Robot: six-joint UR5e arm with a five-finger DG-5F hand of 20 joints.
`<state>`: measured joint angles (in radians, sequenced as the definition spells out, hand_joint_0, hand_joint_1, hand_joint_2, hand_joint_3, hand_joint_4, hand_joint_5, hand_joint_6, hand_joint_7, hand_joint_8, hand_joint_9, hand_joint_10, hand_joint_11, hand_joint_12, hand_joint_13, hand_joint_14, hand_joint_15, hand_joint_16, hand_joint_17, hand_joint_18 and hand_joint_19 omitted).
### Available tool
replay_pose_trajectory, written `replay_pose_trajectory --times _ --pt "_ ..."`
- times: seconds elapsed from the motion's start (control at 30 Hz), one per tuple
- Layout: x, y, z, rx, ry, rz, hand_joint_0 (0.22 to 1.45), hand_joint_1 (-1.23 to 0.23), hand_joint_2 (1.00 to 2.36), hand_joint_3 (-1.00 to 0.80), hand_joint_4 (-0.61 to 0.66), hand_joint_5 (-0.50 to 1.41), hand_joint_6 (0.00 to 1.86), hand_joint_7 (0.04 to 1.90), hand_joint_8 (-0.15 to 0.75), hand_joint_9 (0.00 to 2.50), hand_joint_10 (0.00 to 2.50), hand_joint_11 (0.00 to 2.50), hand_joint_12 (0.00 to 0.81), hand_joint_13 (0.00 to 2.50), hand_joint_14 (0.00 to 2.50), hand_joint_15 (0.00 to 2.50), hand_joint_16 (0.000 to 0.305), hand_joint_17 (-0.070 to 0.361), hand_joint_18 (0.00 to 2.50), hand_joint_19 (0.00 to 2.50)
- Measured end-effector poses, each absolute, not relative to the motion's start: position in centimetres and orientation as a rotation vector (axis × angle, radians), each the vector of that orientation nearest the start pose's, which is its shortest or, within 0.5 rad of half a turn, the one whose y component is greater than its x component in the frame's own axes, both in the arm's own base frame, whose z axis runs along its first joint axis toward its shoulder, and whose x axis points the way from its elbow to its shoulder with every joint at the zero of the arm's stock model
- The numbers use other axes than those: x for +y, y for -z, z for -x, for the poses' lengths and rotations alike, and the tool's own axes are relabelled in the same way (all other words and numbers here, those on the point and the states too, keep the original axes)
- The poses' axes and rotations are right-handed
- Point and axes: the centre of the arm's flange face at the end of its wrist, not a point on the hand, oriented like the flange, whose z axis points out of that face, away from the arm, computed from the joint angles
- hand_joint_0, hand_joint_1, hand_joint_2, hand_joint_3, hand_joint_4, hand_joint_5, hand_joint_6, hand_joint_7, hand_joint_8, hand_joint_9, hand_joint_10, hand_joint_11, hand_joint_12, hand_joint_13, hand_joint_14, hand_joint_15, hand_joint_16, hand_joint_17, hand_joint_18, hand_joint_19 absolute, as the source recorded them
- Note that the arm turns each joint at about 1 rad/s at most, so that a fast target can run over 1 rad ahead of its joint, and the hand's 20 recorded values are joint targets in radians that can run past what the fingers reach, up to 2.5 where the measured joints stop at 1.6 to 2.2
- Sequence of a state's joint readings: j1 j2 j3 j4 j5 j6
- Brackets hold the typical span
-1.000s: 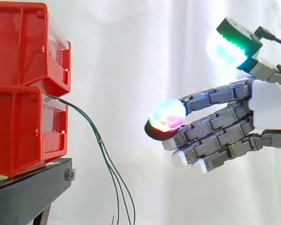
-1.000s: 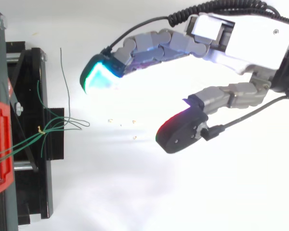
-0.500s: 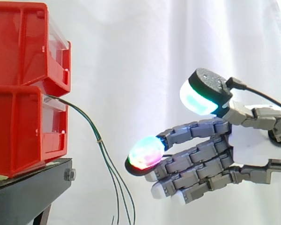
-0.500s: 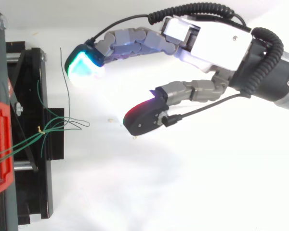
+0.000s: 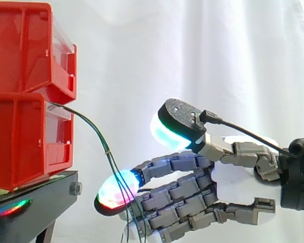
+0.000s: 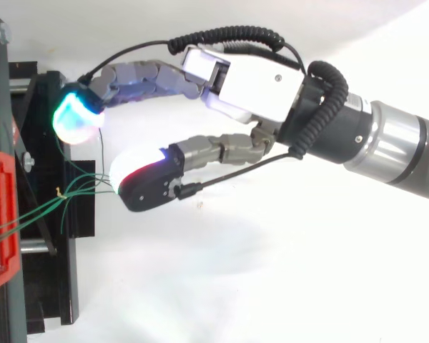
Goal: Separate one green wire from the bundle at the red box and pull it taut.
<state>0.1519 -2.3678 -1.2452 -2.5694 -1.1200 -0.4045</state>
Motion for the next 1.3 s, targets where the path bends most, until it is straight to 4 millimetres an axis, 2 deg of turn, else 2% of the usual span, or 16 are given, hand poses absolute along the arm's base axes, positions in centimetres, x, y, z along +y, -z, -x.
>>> replay_pose_trajectory --times 0.47,0.93,1.3 --pt "-3.4 -19.4 -77.5 1.084 -0.755 -1.041 0.46 -0.53 1.00 -0.50 0.30 -0.15 0.50 0.88 0.303 0.64 0.01 0.20 0.402 0.59 0.01 0.26 0.066 0.149 0.46 0.34" --pt "1.9 -19.8 -77.8 1.074 -0.780 -1.005 0.52 -0.58 1.00 -0.50 0.29 -0.13 0.50 0.96 0.291 0.71 0.01 0.24 0.376 0.62 0.01 0.28 0.061 0.138 0.48 0.35" --pt "3.3 -19.8 -77.7 1.076 -0.801 -1.015 0.56 -0.58 1.00 -0.50 0.26 -0.11 0.50 1.06 0.286 0.75 0.01 0.26 0.362 0.66 0.01 0.29 0.058 0.131 0.51 0.36"
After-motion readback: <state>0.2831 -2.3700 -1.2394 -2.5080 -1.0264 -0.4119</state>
